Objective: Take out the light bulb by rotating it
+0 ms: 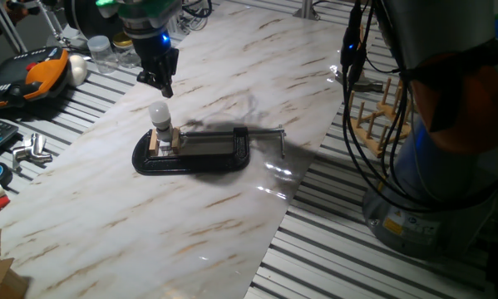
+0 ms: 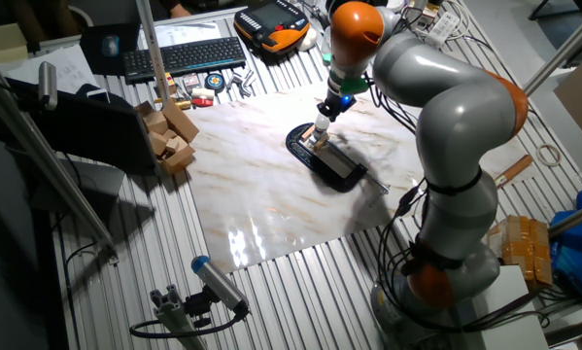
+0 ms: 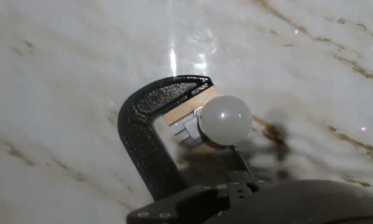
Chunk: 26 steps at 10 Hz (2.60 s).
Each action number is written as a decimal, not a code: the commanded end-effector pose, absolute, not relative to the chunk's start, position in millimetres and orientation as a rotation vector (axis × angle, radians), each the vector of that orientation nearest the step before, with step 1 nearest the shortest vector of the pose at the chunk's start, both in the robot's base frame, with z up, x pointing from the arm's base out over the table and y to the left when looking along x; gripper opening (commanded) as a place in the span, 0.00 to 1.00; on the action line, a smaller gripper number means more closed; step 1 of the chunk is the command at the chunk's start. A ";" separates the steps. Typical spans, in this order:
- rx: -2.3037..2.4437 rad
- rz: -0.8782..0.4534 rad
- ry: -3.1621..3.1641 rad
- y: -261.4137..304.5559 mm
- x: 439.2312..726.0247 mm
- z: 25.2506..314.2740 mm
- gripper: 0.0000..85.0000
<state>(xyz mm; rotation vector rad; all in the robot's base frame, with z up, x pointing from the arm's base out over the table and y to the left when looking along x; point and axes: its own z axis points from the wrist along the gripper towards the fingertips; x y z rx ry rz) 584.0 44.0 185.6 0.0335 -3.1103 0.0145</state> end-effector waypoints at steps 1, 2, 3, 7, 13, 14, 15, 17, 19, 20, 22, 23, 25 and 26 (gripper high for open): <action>0.027 0.007 -3.110 44.0 584.1 185.6 0.00; 0.015 0.028 -3.110 44.0 584.1 185.6 0.00; 0.005 0.038 -3.108 44.0 584.1 185.6 0.00; -0.038 0.000 -3.129 42.0 598.0 181.8 0.00; -0.026 0.022 -3.134 42.0 621.5 171.5 0.00; -0.023 0.019 -3.136 42.0 622.8 169.1 0.00; -0.026 0.019 -3.136 42.9 623.5 169.0 0.00; -0.026 0.024 -3.130 43.3 625.8 170.7 0.00; -0.026 0.027 -3.130 43.1 625.9 170.9 0.00; -0.026 0.029 -3.130 43.4 625.9 171.4 0.00; -0.031 0.031 -3.134 43.6 626.1 171.3 0.00; -0.033 0.043 -3.139 43.6 626.1 171.3 0.00; 0.007 0.053 -3.112 43.6 626.1 171.3 0.00; 0.024 0.052 -3.108 43.6 626.1 171.3 0.00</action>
